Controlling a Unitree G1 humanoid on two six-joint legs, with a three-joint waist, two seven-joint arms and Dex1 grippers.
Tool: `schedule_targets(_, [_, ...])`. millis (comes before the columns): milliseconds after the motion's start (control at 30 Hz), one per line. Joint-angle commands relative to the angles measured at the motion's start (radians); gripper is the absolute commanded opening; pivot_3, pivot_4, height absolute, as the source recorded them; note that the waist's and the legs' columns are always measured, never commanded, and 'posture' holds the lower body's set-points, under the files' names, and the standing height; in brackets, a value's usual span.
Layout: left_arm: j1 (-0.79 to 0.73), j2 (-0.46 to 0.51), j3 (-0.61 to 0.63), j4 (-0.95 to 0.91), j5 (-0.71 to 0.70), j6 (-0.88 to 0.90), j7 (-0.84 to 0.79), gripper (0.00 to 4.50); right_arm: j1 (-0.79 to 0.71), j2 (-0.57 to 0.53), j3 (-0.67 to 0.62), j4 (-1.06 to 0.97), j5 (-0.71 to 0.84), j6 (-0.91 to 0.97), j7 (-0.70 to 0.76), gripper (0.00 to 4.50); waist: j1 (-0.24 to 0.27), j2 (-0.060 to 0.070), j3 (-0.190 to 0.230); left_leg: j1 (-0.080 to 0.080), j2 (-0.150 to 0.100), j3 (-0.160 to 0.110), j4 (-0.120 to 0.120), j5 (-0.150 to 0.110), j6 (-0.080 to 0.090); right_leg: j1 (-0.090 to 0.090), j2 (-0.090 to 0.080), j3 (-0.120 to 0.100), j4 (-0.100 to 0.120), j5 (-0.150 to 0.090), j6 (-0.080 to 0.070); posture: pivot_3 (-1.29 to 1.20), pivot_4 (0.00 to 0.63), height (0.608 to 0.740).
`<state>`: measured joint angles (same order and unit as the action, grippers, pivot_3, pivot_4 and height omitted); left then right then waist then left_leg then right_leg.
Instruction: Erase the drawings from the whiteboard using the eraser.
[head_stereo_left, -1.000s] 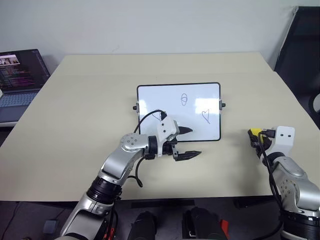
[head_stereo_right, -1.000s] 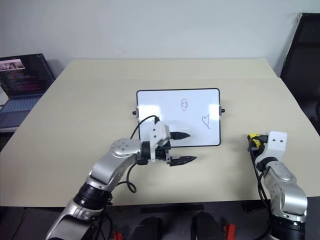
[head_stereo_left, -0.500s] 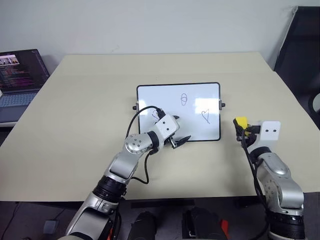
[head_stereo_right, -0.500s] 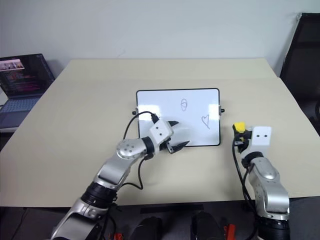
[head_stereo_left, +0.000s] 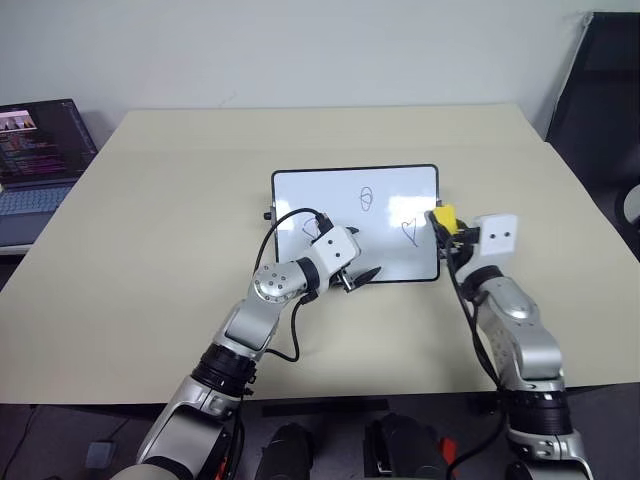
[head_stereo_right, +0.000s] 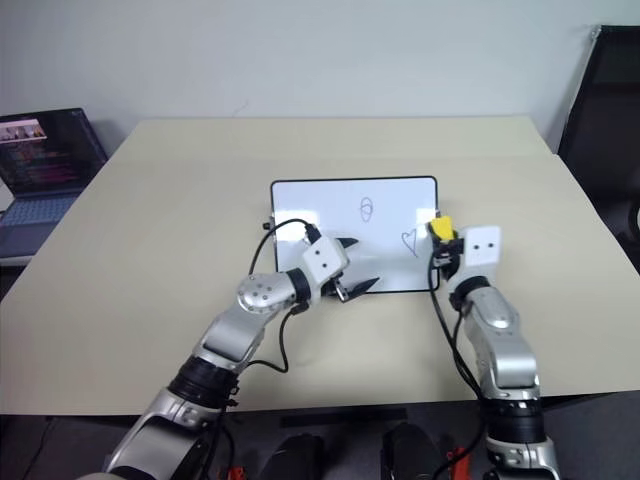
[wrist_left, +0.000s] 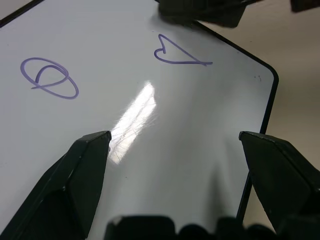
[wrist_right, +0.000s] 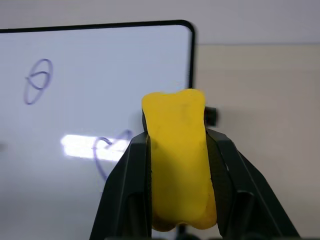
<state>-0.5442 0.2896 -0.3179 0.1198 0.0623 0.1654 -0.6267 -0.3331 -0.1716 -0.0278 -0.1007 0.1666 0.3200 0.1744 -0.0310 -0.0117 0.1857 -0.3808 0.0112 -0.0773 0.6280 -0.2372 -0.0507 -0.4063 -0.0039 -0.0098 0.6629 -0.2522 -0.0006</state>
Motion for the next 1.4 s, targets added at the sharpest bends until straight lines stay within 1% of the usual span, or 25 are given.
schedule_targets(33, [-0.028,-0.004,0.009,-0.008,0.002,-0.028,-0.007,4.50,-0.043,0.018,0.013,0.031,-0.010,-0.068,0.015,1.13,0.001,0.000,0.000,0.000,0.000,0.000,0.000,0.000,0.000,0.000,0.000,0.000,0.000,0.000,0.000,0.00,0.150,0.740])
schedule_targets(133, [-0.028,-0.004,0.009,-0.011,0.003,-0.026,-0.006,4.50,-0.061,0.025,0.038,0.069,-0.028,-0.083,0.023,1.13,0.001,0.000,0.000,0.000,0.000,0.000,0.000,0.000,0.000,0.000,0.000,0.000,0.000,0.000,0.000,0.00,0.150,0.740])
schedule_targets(267, [-0.025,0.000,0.014,-0.020,0.002,-0.021,-0.006,4.50,-0.067,0.008,0.078,0.103,-0.089,-0.015,0.012,1.13,-0.001,0.000,0.000,0.001,0.000,0.000,0.000,0.000,0.000,0.000,0.000,0.000,0.001,0.000,0.000,0.00,0.150,0.740])
schedule_targets(433, [-0.027,0.001,0.020,-0.024,0.001,-0.016,-0.002,4.50,-0.038,-0.026,0.095,0.060,-0.138,0.060,0.009,1.13,-0.001,-0.001,-0.001,0.002,0.000,0.000,0.001,0.000,0.000,0.001,0.000,0.001,0.002,0.000,0.000,0.00,0.150,0.740])
schedule_targets(667, [-0.017,0.008,0.027,-0.042,-0.002,-0.003,-0.004,4.50,0.077,-0.064,0.066,-0.077,-0.139,0.160,0.007,1.13,0.002,-0.003,-0.002,0.002,0.000,0.000,0.001,0.000,0.000,0.001,0.000,0.001,0.001,0.000,0.000,0.00,0.150,0.740])
schedule_targets(867, [-0.043,0.008,0.032,-0.026,-0.010,-0.016,-0.015,4.50,0.174,-0.083,0.042,-0.141,-0.133,0.187,0.020,1.13,0.002,-0.003,-0.002,0.002,0.000,0.000,0.002,0.000,0.000,0.002,0.000,0.001,0.002,0.001,0.001,0.00,0.150,0.740])
schedule_targets(1000, [-0.053,0.009,0.037,-0.015,-0.013,-0.015,-0.023,4.50,0.200,-0.097,0.038,-0.165,-0.131,0.189,0.036,1.13,0.002,-0.004,-0.003,0.002,-0.001,0.000,0.002,0.000,0.000,0.002,0.000,0.000,0.001,0.001,0.002,0.00,0.150,0.740])
schedule_targets(1100, [-0.049,0.012,0.034,-0.016,-0.012,-0.016,-0.026,4.50,0.188,-0.095,0.030,-0.171,-0.127,0.187,0.035,1.13,0.002,-0.004,-0.003,0.002,-0.001,0.000,0.002,0.000,0.000,0.002,0.000,0.000,0.001,0.001,0.002,0.00,0.150,0.740])
schedule_targets(1167, [-0.047,0.009,0.035,-0.020,-0.015,-0.015,-0.025,4.50,0.145,-0.072,0.014,-0.152,-0.109,0.155,0.026,1.13,0.001,-0.004,-0.003,0.002,0.000,0.000,0.002,0.000,0.000,0.002,0.000,0.001,0.001,0.001,0.002,0.00,0.150,0.740])
schedule_targets(1267, [-0.045,0.002,0.031,-0.022,-0.017,-0.015,-0.025,4.50,0.084,-0.062,0.023,-0.093,-0.111,0.070,0.033,1.13,-0.002,-0.005,-0.002,0.002,-0.001,0.002,0.002,0.000,0.000,0.002,0.000,0.001,0.001,0.002,0.003,0.00,0.150,0.740])
schedule_targets(1400, [-0.048,0.000,0.029,-0.021,-0.016,-0.014,-0.028,4.50,0.007,-0.051,0.034,-0.009,-0.113,0.014,0.042,1.13,-0.002,-0.005,-0.002,0.003,0.000,0.003,0.002,0.000,0.000,0.001,0.000,0.001,0.001,0.002,0.003,0.00,0.150,0.740])
